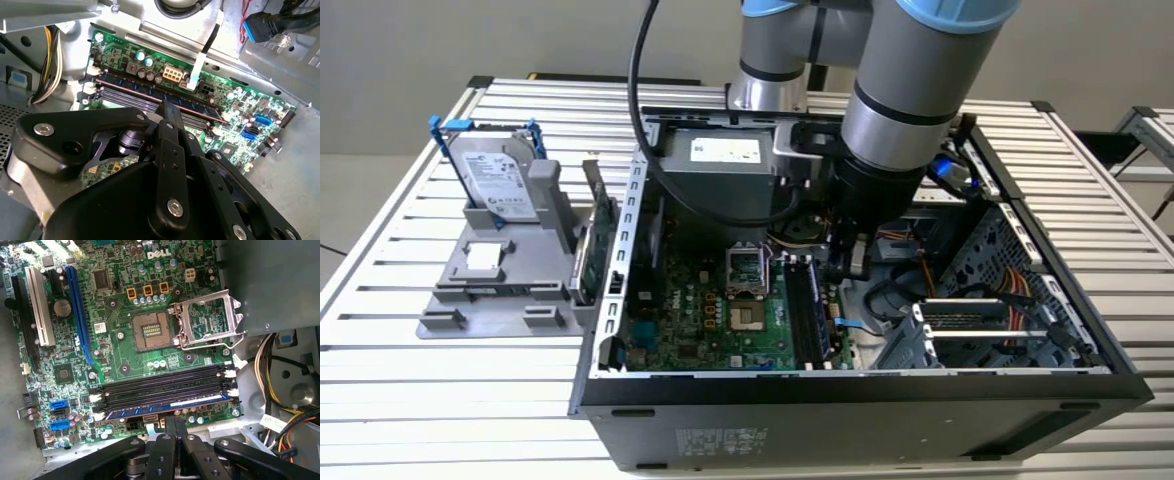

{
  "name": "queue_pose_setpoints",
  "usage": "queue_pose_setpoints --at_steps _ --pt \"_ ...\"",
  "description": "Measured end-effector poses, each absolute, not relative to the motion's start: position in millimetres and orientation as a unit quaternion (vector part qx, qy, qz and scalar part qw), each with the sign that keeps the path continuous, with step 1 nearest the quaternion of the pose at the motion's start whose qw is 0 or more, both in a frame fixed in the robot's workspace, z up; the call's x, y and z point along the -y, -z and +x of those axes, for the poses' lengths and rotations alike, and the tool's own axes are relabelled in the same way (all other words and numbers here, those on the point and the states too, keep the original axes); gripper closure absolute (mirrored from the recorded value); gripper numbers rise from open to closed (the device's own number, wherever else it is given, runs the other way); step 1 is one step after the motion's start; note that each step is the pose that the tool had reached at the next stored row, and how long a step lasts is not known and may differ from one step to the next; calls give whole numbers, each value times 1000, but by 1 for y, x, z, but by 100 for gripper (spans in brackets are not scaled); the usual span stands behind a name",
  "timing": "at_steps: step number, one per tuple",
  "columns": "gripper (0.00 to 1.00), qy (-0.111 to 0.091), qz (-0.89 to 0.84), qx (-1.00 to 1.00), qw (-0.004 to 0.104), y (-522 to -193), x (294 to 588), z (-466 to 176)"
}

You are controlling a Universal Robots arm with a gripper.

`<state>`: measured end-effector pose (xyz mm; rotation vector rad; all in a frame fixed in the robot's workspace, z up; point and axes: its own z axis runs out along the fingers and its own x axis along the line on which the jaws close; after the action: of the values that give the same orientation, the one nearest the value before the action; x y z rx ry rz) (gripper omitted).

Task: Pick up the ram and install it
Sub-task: 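Press down the ram until it locks into place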

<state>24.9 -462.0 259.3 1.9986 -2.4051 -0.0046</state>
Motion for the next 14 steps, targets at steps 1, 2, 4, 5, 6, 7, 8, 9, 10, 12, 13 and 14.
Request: queue_pose_setpoints --at_steps 1,2,4,5,6,7,8,9,10,12,13,14 --pt "100 1 641 768 7 -259 462 25" --pt "100 1 643 766 7 -259 462 25" --pt "100 1 647 762 7 -259 462 25" --pt "100 1 649 761 7 -259 462 25" --pt "100 1 651 759 8 -259 462 25" --pt "100 1 653 757 8 -259 462 25" --pt "100 1 655 755 8 -259 462 25" --pt "100 1 657 754 8 -259 462 25" --pt "100 1 659 752 8 -259 462 25" --pt "100 1 663 748 8 -259 462 25" --pt "100 1 665 746 8 -259 462 25" --pt "100 1 667 745 8 -259 462 25"
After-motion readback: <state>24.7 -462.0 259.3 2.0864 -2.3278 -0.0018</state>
